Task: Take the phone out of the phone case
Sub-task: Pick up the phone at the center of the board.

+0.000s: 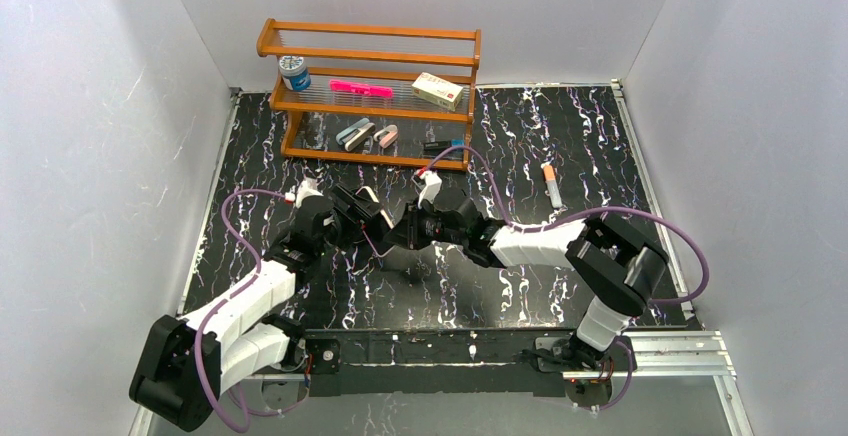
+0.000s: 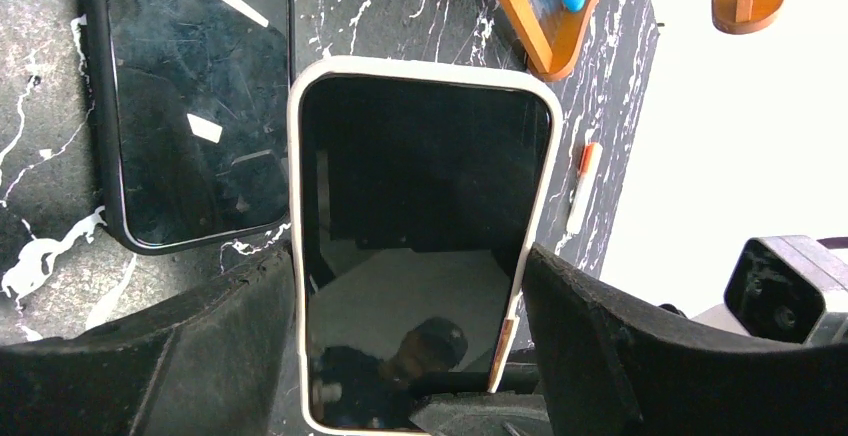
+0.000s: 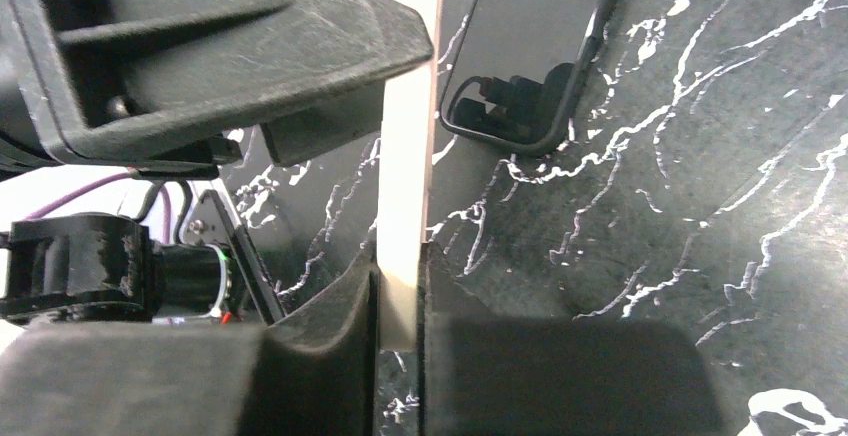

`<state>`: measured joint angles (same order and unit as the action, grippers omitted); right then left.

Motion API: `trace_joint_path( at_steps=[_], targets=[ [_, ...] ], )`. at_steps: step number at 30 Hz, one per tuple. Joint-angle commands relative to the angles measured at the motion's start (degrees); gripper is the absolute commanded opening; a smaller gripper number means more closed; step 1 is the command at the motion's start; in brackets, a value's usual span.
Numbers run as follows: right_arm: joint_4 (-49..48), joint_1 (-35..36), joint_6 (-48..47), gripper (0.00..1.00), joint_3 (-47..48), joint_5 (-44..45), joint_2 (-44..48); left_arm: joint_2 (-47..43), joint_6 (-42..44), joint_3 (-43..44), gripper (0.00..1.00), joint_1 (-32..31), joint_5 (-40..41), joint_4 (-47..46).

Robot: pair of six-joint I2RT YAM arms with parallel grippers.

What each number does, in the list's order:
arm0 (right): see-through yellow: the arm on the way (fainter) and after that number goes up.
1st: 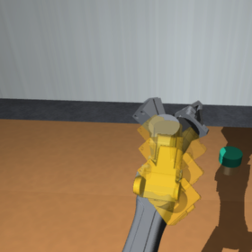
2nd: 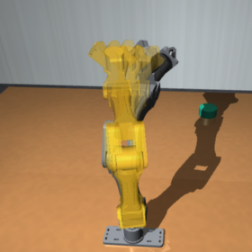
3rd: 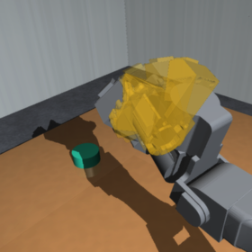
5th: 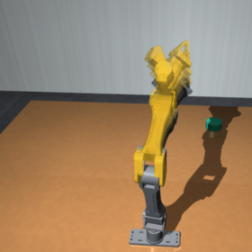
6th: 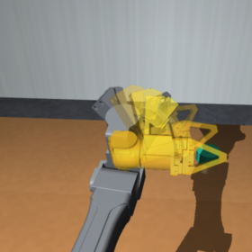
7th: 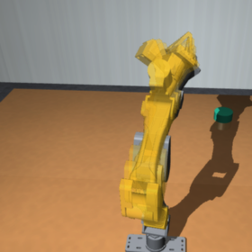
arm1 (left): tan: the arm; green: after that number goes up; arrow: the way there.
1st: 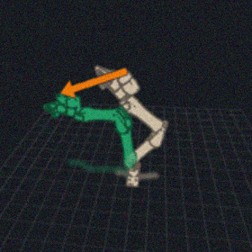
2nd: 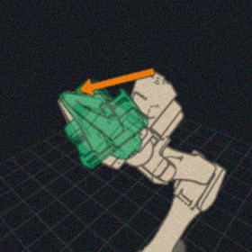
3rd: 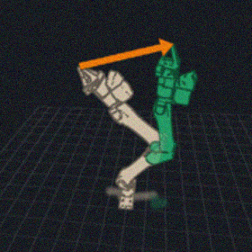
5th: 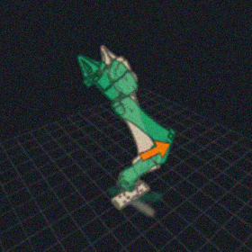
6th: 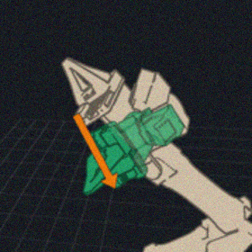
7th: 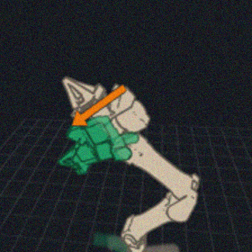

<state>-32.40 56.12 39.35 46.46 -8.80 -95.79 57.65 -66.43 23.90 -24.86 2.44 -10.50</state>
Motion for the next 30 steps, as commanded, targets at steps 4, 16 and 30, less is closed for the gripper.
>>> trace_joint_path(
  at_steps=[4, 16, 30],
  targets=[
    [-3.52, -0.51, -4.51, 0.01, -0.54, -1.10, 5.23, -2.26, 6.59, -0.27, 0.68, -0.27, 0.15, -7.02],
    [-19.26, -16.66, 4.51, 0.01, -13.72, -21.75, 17.60, -4.60, 19.74, 3.92, 0.98, -0.27, -7.98, -7.57],
    [-38.53, -24.74, 19.69, 0.01, -15.49, -40.09, 19.13, -0.06, 11.45, 1.08, 0.98, -0.36, -28.44, -35.62]
  ],
)
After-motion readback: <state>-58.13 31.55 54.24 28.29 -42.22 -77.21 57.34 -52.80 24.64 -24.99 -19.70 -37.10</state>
